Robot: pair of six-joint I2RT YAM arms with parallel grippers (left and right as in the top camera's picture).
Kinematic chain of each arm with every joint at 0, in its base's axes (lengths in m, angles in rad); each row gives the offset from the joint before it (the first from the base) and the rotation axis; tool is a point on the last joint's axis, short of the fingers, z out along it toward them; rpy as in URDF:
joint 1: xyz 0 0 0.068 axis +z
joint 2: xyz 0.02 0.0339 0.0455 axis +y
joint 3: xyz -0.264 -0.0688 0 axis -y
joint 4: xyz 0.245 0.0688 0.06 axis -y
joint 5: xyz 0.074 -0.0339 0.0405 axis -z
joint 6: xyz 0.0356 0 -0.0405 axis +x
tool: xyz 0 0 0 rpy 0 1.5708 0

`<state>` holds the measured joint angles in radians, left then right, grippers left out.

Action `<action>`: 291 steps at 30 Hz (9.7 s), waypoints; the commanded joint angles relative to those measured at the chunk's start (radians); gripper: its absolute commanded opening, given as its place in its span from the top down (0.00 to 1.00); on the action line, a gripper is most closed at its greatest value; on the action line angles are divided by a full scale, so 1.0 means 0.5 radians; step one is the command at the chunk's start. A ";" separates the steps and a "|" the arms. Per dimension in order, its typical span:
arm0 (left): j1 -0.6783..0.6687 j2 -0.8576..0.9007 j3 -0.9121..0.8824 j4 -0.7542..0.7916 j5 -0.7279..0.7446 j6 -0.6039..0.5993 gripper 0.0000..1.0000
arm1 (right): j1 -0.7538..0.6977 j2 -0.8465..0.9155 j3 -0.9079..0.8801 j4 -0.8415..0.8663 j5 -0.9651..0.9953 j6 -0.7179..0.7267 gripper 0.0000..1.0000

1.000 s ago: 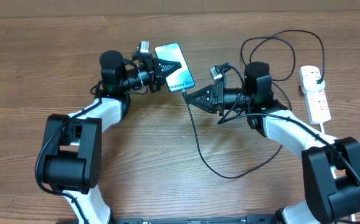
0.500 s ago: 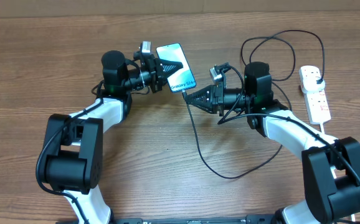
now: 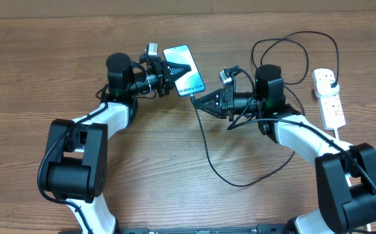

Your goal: Plug charger to phone and switch on socket

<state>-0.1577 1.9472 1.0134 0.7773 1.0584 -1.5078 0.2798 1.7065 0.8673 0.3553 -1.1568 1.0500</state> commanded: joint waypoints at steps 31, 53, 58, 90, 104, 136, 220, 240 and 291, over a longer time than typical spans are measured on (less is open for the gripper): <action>-0.027 -0.012 0.011 0.018 0.086 0.069 0.96 | -0.054 -0.043 -0.007 0.010 0.047 -0.006 0.96; -0.053 -0.012 0.011 0.032 0.145 0.077 0.96 | -0.040 -0.043 -0.007 0.005 0.038 -0.007 0.96; -0.054 -0.012 0.011 0.032 0.152 0.076 0.96 | -0.040 -0.043 -0.007 0.005 0.037 -0.007 0.96; -0.054 -0.012 0.011 0.053 0.262 0.076 0.96 | -0.038 -0.043 -0.007 0.005 0.031 -0.008 0.96; -0.054 -0.012 0.011 0.085 0.383 0.063 0.96 | -0.038 -0.043 -0.007 0.005 0.084 -0.015 0.96; -0.054 -0.012 0.011 0.088 0.553 0.129 0.96 | -0.038 -0.043 -0.007 -0.029 0.243 -0.049 0.96; 0.175 -0.012 0.011 0.034 0.358 0.302 0.96 | 0.002 -0.198 -0.003 0.084 0.063 -0.744 0.58; 0.443 -0.012 0.012 -0.047 0.336 0.339 0.96 | 0.712 -0.183 0.404 -1.305 2.197 -1.894 0.26; 0.474 -0.011 0.012 -0.098 0.307 0.339 0.96 | 0.799 0.628 0.416 -1.207 2.416 -1.993 0.96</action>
<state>0.0765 1.9476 1.0134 0.7216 1.2076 -1.3571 0.6819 1.9846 1.1053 -0.1711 0.0402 0.0307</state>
